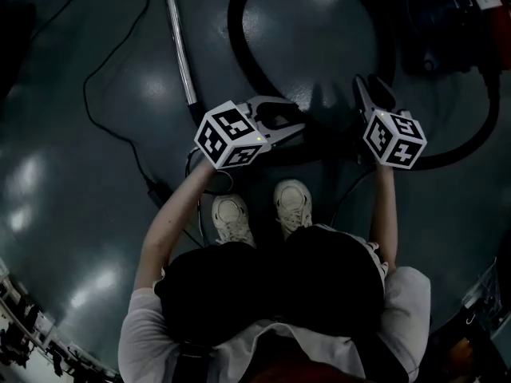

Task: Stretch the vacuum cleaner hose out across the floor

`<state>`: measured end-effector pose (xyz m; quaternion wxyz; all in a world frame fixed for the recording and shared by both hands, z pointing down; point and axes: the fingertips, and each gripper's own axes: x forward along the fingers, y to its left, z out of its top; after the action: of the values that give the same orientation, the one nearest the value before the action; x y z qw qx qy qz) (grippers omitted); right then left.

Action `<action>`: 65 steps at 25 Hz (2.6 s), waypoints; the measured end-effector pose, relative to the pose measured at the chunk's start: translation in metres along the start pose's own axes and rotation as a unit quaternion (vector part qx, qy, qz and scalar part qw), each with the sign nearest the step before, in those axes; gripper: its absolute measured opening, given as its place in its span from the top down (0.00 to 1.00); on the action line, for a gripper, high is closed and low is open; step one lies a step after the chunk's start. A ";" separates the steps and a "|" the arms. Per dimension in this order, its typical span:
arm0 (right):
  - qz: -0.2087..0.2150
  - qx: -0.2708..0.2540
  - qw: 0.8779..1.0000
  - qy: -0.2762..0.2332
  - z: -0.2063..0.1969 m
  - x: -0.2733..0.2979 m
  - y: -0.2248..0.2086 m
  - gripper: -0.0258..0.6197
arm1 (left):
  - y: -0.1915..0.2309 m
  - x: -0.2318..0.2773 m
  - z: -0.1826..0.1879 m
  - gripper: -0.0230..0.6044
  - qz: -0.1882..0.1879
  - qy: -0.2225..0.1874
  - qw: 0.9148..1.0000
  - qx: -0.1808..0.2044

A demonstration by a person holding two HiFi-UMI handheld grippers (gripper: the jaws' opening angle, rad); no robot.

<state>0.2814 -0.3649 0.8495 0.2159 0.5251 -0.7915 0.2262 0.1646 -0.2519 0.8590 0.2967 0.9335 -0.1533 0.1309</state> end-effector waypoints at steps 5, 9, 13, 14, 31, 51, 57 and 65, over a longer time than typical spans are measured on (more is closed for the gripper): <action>-0.015 0.160 0.985 0.067 -0.073 -0.055 -0.028 0.72 | -0.029 -0.053 -0.068 0.70 -0.048 0.215 0.953 0.207; -0.032 0.270 0.959 0.085 -0.112 -0.063 -0.041 0.72 | -0.038 -0.057 -0.112 0.70 -0.043 0.278 0.921 0.268; -0.015 0.374 0.922 0.100 -0.132 -0.048 -0.050 0.72 | -0.050 -0.038 -0.129 0.70 -0.058 0.286 0.921 0.258; -0.008 0.395 0.913 0.100 -0.135 -0.043 -0.051 0.72 | -0.049 -0.034 -0.132 0.70 -0.056 0.292 0.917 0.268; 0.040 0.355 0.904 0.234 -0.148 0.023 -0.018 0.66 | -0.043 0.008 -0.161 0.70 -0.024 0.352 0.885 0.305; 0.076 0.333 0.939 -0.036 0.393 -0.223 0.129 0.74 | -0.203 -0.157 0.242 0.77 0.033 0.192 0.965 0.173; 0.081 0.246 0.966 -0.011 0.535 -0.347 0.206 0.74 | -0.332 -0.272 0.438 0.96 0.081 0.061 0.992 0.078; 0.061 0.137 0.989 -0.010 0.556 -0.473 0.304 0.74 | -0.362 -0.401 0.539 0.96 0.161 -0.060 0.970 0.174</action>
<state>0.1091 -0.2374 0.0883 0.1195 0.5030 -0.7856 0.3399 0.0105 -0.2076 0.1127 0.0947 0.9400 -0.2937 0.1458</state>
